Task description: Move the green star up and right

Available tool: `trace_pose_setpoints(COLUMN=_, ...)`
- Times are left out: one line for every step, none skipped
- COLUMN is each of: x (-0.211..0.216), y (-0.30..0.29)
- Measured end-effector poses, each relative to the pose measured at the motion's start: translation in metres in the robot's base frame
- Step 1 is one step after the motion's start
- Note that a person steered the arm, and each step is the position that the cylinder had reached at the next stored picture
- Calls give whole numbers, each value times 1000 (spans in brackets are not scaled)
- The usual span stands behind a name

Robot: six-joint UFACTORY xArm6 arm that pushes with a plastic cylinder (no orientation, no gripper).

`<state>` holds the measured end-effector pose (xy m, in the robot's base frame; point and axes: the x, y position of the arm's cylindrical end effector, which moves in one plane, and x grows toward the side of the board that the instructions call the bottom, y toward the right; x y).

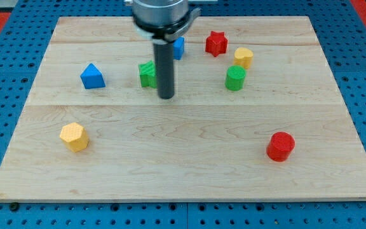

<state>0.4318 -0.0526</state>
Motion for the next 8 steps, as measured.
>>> trace_pose_setpoints(x=14, y=-62)
trace_pose_setpoints(x=-29, y=-75)
trace_pose_setpoints(x=-63, y=-59)
trace_pose_setpoints(x=-60, y=-35)
trace_pose_setpoints(x=-34, y=-42)
trace_pose_setpoints(x=-5, y=-87)
trace_pose_setpoints(x=12, y=-112)
trace_pose_setpoints(x=4, y=-188)
